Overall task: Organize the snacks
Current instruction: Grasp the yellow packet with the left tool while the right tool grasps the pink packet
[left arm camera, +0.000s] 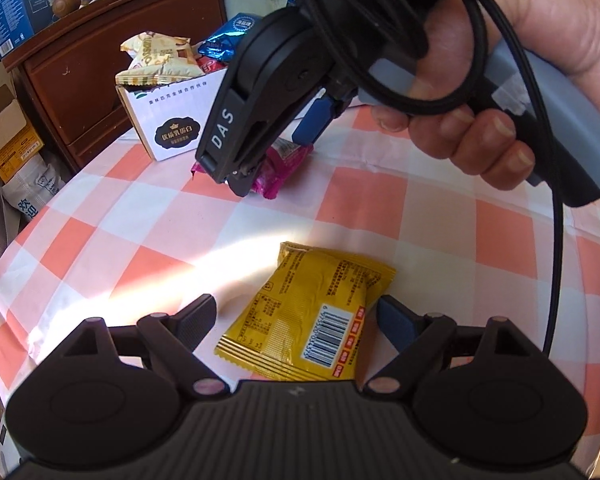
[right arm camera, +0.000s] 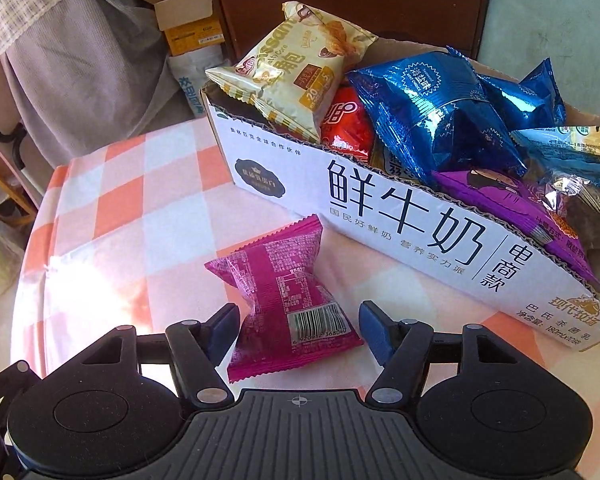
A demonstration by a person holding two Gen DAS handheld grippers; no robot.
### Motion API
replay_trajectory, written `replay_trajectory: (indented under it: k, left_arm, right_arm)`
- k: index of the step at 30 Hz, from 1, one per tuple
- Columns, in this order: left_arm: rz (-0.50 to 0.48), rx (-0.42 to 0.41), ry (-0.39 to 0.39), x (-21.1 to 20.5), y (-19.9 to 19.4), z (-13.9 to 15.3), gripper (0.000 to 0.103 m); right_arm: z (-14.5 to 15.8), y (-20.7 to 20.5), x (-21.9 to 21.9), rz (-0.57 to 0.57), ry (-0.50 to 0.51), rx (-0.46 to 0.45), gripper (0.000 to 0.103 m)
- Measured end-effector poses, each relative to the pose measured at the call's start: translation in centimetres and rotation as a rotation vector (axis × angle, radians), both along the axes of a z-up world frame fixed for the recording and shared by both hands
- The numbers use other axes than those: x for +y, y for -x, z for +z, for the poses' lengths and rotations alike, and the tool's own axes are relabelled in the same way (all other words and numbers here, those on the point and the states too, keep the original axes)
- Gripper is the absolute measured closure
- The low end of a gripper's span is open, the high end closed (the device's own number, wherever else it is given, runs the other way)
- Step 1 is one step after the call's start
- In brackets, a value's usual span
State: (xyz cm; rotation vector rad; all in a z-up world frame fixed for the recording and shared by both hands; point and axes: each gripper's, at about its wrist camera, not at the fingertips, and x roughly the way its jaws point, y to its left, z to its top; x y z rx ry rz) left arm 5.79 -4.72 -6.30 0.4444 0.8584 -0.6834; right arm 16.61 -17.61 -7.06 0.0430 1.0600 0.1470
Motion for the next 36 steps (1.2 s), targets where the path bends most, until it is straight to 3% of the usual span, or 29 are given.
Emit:
replay_trajectory:
  k: [5,9,16,27,36]
  left_arm:
    - [-0.001,-0.003,0.014,-0.3,-0.2,-0.2,0.017]
    - [-0.005,0.034,0.058,-0.3,-0.3,0.0,0.047]
    - [0.040,0.054,0.057,-0.1,-0.5,0.2,0.051]
    - [0.335,0.074,0.047,2.7,-3.9,0.8,0.051]
    - [0.445,0.055,0.029,3.6,-4.9,1.1,0.051]
  right_arm:
    - [0.2,0.1,-0.2,0.006,-0.008,-0.005,0.053]
    - [0.3,0.3,-0.2,0.011,-0.026,-0.006,0.057]
    - [0.6,0.6,-0.6,0.016,-0.035,-0.008,0.061]
    - [1.2,1.1,-1.7,-0.003,-0.030,-0.015,0.063]
    - [1.2,1.4,-1.5,0.000,-0.014,-0.014,0.063]
